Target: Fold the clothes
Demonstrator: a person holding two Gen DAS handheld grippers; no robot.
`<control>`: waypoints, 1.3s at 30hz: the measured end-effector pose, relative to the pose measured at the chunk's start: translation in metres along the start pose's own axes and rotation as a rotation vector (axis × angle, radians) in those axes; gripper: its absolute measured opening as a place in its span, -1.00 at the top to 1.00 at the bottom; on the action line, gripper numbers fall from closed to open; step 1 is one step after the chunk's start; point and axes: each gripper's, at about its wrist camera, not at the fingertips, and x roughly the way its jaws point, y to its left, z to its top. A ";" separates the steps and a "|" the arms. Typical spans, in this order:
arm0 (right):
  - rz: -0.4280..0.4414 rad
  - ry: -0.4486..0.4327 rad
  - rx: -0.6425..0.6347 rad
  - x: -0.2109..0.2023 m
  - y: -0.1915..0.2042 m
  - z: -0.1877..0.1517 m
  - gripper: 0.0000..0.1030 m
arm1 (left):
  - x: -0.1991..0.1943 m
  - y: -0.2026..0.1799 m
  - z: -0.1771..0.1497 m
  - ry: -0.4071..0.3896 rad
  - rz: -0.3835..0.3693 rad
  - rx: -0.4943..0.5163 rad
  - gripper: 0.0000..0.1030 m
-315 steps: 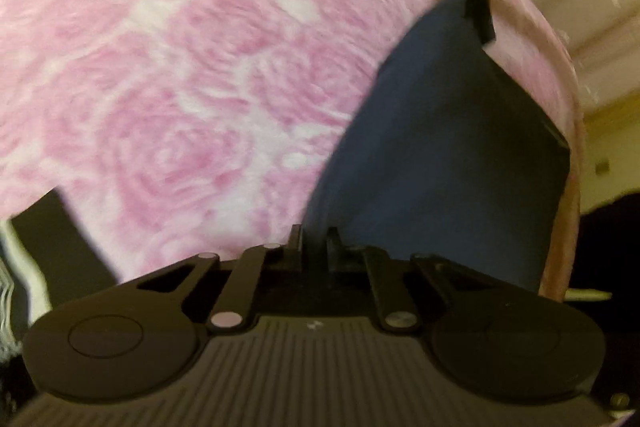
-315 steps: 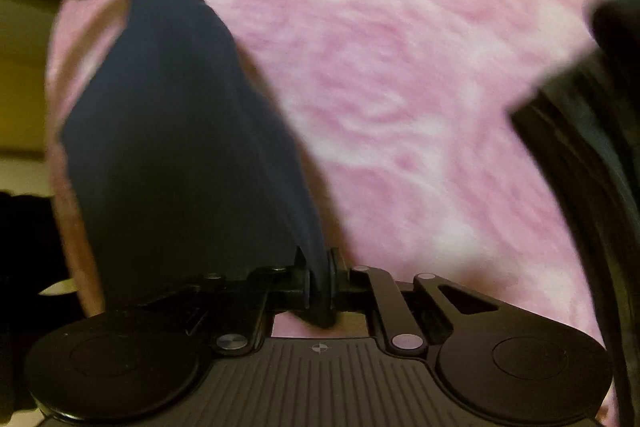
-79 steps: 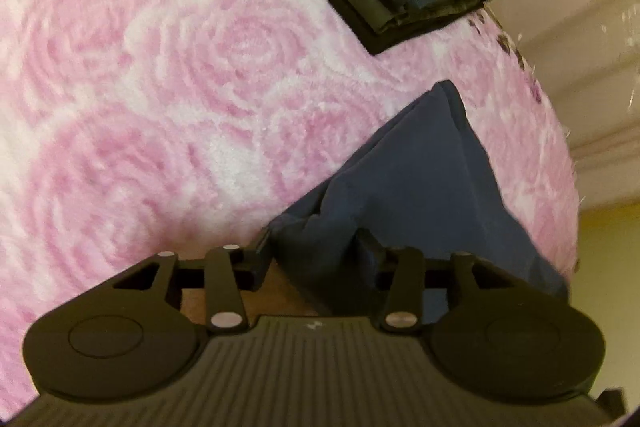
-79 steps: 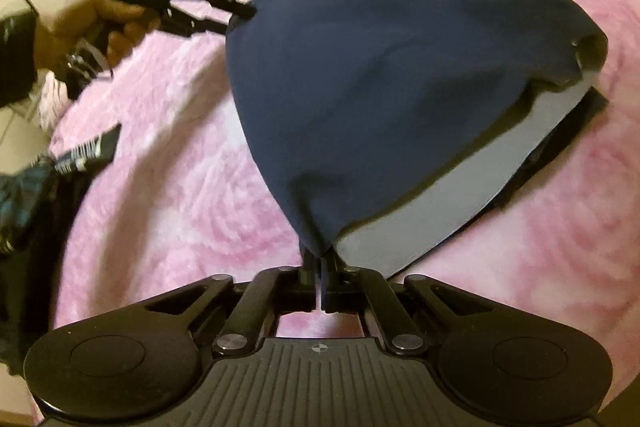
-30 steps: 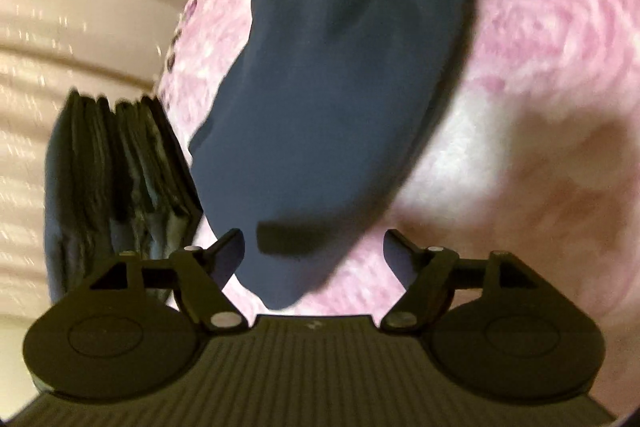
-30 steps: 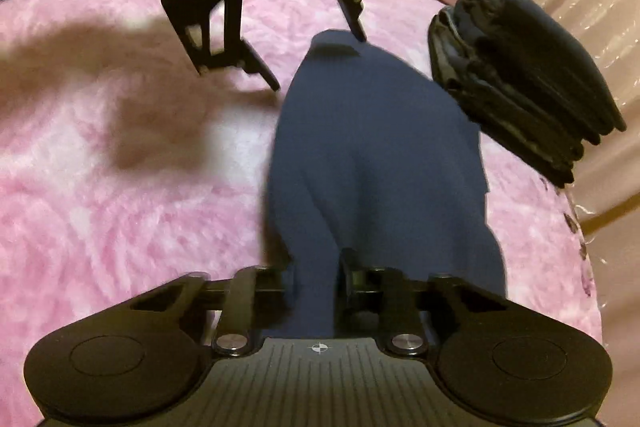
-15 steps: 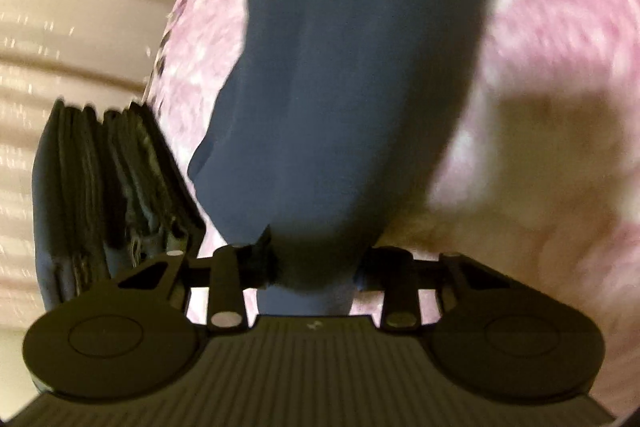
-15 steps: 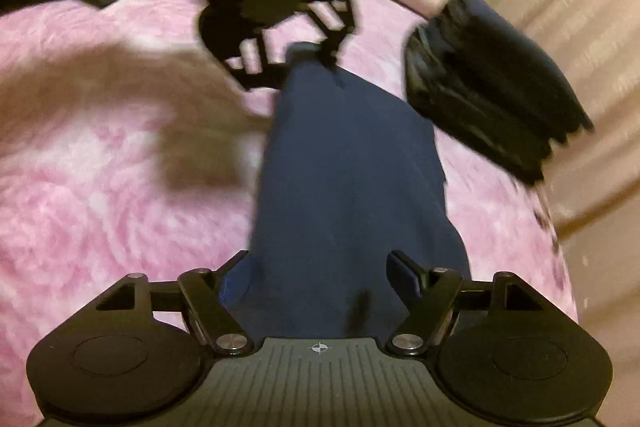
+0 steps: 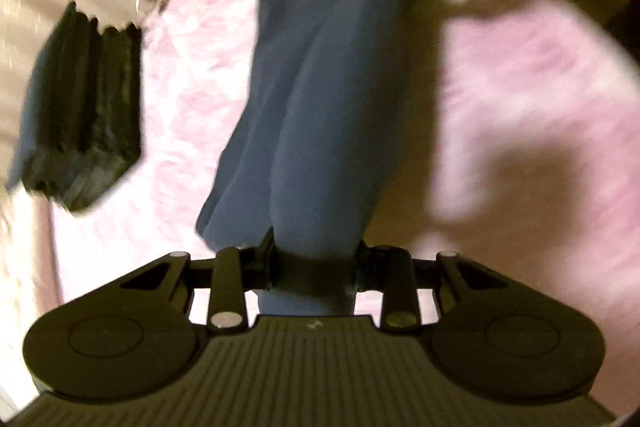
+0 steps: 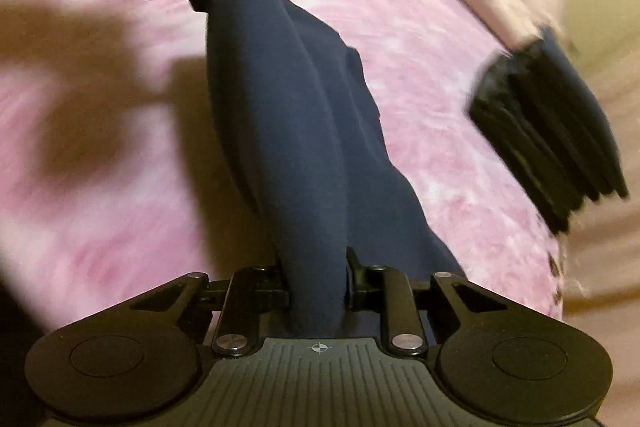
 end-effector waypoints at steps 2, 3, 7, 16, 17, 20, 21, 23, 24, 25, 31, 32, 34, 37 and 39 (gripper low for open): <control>0.045 -0.002 -0.089 -0.009 0.014 -0.020 0.57 | -0.018 -0.036 0.016 0.018 -0.041 -0.091 0.44; 0.057 -0.002 -0.123 -0.010 0.020 -0.028 0.57 | -0.027 -0.054 0.024 0.027 -0.061 -0.136 0.43; 0.068 0.008 -0.196 -0.007 0.035 -0.047 0.39 | -0.035 -0.101 0.042 0.037 -0.090 -0.294 0.33; 0.031 0.173 -0.110 -0.019 0.047 -0.064 -0.10 | -0.064 -0.106 0.003 -0.025 -0.135 -0.768 0.19; 0.022 0.179 -0.090 -0.025 0.045 -0.064 -0.10 | -0.070 -0.104 -0.005 -0.036 -0.148 -0.832 0.17; 0.000 0.161 0.022 -0.042 0.024 -0.053 -0.10 | -0.088 -0.097 -0.030 -0.069 -0.187 -1.021 -0.01; -0.004 0.149 0.059 -0.046 0.017 -0.049 -0.13 | -0.091 -0.091 -0.038 -0.087 -0.184 -1.076 -0.07; -0.016 0.118 0.121 -0.049 -0.001 -0.039 -0.38 | -0.095 -0.077 -0.053 -0.126 -0.175 -1.186 -0.08; -0.014 0.098 0.146 -0.049 -0.010 -0.035 -0.46 | -0.091 -0.068 -0.058 -0.134 -0.168 -1.238 -0.12; -0.005 0.081 0.165 -0.047 -0.019 -0.031 -0.47 | -0.086 -0.058 -0.064 -0.142 -0.161 -1.290 -0.14; 0.105 -0.008 0.260 -0.012 -0.088 -0.016 -0.47 | -0.036 -0.005 -0.095 -0.160 -0.190 -1.574 -0.21; 0.125 -0.020 0.276 -0.003 -0.099 -0.016 -0.47 | -0.026 0.001 -0.098 -0.154 -0.194 -1.605 -0.21; 0.181 -0.042 0.307 0.017 -0.122 -0.017 -0.47 | -0.006 0.012 -0.102 -0.136 -0.200 -1.651 -0.21; 0.261 -0.087 0.337 0.041 -0.151 -0.012 -0.47 | 0.024 0.022 -0.104 -0.095 -0.230 -1.683 -0.13; 0.310 -0.125 0.321 0.049 -0.157 -0.009 -0.47 | 0.035 0.026 -0.102 -0.086 -0.242 -1.671 0.39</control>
